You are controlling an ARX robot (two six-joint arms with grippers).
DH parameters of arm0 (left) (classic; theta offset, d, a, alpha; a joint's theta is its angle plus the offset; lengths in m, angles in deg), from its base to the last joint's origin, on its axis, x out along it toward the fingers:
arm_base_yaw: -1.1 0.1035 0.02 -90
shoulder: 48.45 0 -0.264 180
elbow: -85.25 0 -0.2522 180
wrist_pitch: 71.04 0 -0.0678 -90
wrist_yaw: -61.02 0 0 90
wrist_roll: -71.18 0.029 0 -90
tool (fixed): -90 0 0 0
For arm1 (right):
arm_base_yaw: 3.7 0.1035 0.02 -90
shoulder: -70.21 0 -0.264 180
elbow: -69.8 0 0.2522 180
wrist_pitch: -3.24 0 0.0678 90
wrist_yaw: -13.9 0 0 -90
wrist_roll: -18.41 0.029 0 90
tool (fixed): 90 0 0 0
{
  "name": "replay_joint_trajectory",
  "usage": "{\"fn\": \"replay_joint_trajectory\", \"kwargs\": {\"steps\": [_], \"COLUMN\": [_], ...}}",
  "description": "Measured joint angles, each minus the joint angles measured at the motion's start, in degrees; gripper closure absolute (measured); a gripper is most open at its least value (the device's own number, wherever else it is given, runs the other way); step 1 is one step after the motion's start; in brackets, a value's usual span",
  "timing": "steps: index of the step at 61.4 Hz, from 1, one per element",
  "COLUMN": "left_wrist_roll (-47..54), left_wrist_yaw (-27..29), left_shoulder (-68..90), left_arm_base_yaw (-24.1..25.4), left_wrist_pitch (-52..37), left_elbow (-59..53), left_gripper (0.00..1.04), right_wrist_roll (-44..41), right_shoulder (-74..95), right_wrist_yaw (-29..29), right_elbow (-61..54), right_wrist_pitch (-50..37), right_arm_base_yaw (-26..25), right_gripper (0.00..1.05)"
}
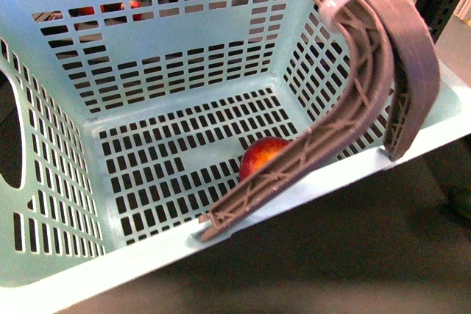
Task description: Pick apple with right arm and hold basket with left
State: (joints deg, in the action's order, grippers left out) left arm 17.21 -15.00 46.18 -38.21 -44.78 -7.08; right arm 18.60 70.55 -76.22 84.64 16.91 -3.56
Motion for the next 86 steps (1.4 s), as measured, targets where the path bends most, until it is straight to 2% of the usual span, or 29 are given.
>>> {"fn": "replay_joint_trajectory", "kwargs": {"steps": [8, 11, 30, 42, 52, 61, 76, 86], "left_wrist_roll": [2.1, 1.0, -18.8, -28.9, -34.1, -35.2, -35.9, -40.2], "left_wrist_yaw": [18.7, 20.5, 17.0, 14.2, 12.9, 13.0, 13.3, 14.3], "left_shoulder": [-0.4, -1.7, -4.3, -1.1, 4.3, 9.0, 10.6, 9.8], "left_arm_base_yaw": [-0.3, 2.0, 15.5, 21.9, 26.2, 27.7, 27.3, 27.4], "left_wrist_pitch": [-4.2, -4.6, -7.0, -13.9, -15.6, -14.3, -12.8, -12.3], "left_elbow": [-2.3, -3.2, -11.3, -14.2, -13.9, -12.6, -12.6, -14.1], "left_gripper": [0.9, 0.9, 0.9, 0.9, 0.9, 0.9, 0.9, 0.9], "right_wrist_roll": [0.0, 0.0, 0.0, 0.0, 0.0, 0.0, 0.0, 0.0], "right_shoulder": [0.0, 0.0, 0.0, 0.0, 0.0, 0.0, 0.0, 0.0], "right_wrist_yaw": [0.1, 0.0, 0.1, 0.0, 0.0, 0.0, 0.0, 0.0], "right_elbow": [0.0, 0.0, 0.0, 0.0, 0.0, 0.0, 0.0, 0.0], "right_wrist_pitch": [0.0, 0.0, 0.0, 0.0, 0.0, 0.0, 0.0, 0.0], "right_arm_base_yaw": [0.0, 0.0, 0.0, 0.0, 0.0, 0.0, 0.0, 0.0], "right_gripper": [0.09, 0.09, 0.09, 0.09, 0.09, 0.09, 0.09, 0.09]}}
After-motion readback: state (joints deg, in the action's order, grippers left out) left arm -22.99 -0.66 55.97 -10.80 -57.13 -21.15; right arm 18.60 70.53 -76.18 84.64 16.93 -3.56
